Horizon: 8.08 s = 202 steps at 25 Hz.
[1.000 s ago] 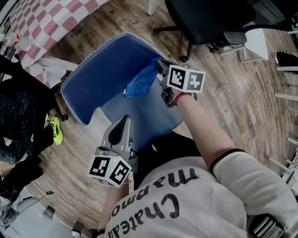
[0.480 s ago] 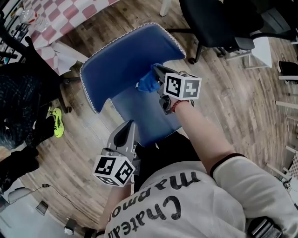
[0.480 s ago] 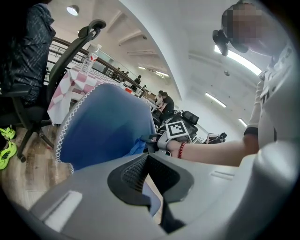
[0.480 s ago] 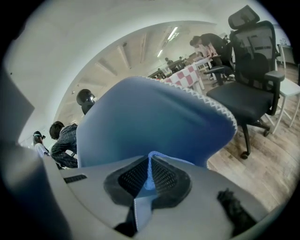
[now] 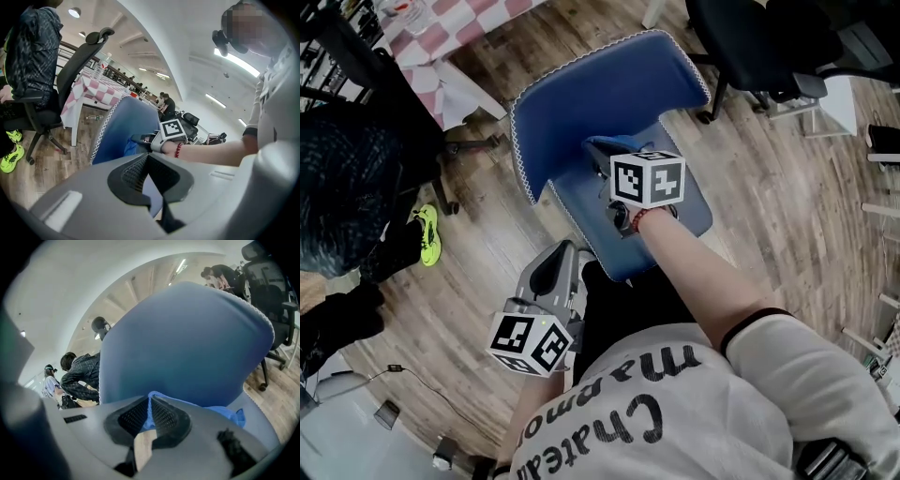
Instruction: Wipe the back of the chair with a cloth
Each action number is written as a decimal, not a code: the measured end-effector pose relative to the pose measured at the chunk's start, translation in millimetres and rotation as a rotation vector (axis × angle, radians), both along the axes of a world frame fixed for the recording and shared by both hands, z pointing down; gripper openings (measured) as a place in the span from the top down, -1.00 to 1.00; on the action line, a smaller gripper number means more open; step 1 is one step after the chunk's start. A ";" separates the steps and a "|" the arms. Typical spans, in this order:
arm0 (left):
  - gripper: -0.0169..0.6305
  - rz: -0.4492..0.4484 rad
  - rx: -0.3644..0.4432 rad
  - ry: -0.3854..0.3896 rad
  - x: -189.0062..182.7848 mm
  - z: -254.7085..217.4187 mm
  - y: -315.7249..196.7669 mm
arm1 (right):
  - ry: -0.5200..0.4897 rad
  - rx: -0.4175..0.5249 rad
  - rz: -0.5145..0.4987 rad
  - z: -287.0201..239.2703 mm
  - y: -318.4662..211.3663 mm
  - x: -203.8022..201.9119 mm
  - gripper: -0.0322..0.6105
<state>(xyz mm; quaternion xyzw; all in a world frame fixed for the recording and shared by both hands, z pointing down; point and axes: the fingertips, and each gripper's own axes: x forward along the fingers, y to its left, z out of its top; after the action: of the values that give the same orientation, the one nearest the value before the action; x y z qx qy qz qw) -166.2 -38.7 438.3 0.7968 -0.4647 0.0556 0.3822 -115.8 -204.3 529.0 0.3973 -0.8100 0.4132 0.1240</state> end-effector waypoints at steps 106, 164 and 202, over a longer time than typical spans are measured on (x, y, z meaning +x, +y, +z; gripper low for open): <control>0.93 -0.020 -0.039 0.011 -67.8 17.9 29.7 | -0.081 -0.136 0.045 32.4 42.4 -74.1 0.82; 0.93 0.080 -0.046 0.017 148.5 31.7 -79.1 | -0.166 -0.139 0.491 38.8 -79.8 278.1 0.82; 0.93 -0.122 -0.091 0.049 -87.7 66.6 41.4 | -0.172 -0.244 0.058 69.9 53.3 -87.3 0.82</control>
<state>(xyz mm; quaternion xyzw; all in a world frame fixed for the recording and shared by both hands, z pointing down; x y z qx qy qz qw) -253.9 2.7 504.9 0.7499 -0.5000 0.0338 0.4318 -203.1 -151.1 598.9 0.3655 -0.7496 0.5445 0.0896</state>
